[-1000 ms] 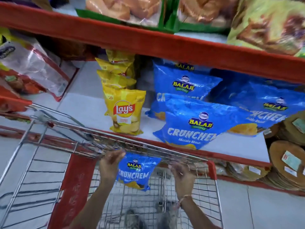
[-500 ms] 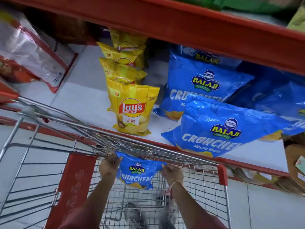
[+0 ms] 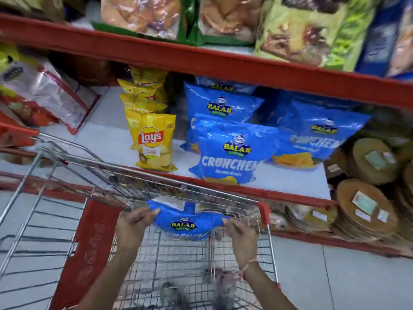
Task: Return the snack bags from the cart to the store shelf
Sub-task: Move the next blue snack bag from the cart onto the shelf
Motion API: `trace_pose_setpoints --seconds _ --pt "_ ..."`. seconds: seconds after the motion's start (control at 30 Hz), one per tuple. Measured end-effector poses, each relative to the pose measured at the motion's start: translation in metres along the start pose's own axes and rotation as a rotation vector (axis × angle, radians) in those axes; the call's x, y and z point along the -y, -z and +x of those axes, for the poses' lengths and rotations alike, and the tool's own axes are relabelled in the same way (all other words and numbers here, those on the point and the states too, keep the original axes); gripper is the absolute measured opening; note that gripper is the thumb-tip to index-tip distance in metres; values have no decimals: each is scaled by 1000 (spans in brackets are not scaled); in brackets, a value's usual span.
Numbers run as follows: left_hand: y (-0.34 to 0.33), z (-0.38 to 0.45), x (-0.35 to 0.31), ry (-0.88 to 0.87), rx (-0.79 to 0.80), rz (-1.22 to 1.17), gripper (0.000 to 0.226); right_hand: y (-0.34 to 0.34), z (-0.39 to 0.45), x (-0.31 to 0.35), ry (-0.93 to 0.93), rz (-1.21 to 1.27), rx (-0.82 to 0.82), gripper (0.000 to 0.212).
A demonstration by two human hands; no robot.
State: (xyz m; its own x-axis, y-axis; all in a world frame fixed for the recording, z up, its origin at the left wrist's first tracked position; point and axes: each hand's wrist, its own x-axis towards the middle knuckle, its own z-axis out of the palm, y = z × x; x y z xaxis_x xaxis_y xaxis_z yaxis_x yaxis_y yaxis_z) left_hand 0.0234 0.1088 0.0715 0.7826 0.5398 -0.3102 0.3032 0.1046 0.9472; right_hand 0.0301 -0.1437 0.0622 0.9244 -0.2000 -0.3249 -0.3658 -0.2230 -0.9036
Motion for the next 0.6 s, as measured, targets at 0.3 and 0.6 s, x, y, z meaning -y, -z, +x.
trace_pose_setpoints --seconds 0.3,0.6 --pt "-80 -68 -64 -91 100 -159 13 112 -9 46 292 157 -295 9" --pt "-205 -109 -117 -120 211 -269 18 217 42 96 434 457 -502 14"
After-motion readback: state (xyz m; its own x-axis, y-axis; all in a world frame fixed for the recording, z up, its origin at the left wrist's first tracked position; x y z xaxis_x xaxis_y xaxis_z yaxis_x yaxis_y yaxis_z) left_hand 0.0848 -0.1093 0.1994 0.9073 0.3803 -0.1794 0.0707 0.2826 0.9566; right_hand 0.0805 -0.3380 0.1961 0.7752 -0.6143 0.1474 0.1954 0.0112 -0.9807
